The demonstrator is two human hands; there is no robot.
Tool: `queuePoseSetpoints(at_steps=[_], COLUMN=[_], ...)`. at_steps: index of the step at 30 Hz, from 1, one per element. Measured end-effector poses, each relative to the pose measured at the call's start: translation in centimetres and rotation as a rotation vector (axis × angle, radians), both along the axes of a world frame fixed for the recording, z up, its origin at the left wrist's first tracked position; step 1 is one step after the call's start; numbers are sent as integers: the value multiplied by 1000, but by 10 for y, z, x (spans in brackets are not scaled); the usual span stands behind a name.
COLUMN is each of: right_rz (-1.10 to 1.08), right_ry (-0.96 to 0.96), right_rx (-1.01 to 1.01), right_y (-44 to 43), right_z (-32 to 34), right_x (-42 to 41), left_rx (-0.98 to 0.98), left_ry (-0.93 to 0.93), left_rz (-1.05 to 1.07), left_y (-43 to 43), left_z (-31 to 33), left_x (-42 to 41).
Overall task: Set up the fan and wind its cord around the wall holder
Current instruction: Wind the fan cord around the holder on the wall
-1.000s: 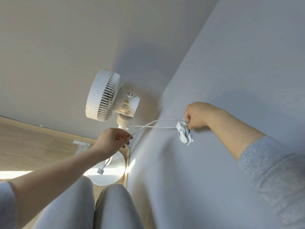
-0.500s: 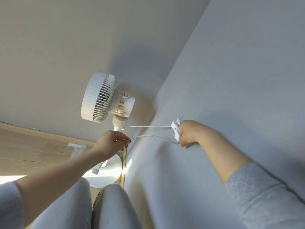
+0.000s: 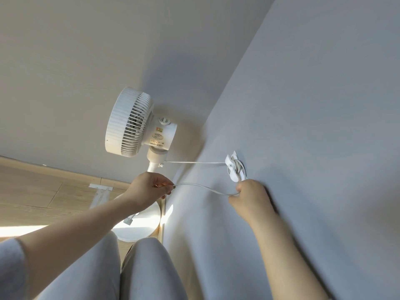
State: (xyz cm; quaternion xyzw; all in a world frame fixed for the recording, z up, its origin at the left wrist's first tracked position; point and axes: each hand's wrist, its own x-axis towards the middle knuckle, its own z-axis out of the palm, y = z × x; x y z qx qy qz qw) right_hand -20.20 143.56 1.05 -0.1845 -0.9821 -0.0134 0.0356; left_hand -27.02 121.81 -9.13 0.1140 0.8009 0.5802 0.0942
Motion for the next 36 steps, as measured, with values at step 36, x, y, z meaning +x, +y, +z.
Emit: queuePoseSetpoints(at_steps=[36], right_rz=[-756], right_ry=[1192], right_rx=[-2168], right_y=[-16], right_z=[-86], right_x=[-18], left_rx=[6], left_ry=[-133], left_rz=[-52], left_y=[21], left_z=[-9], left_x=[1])
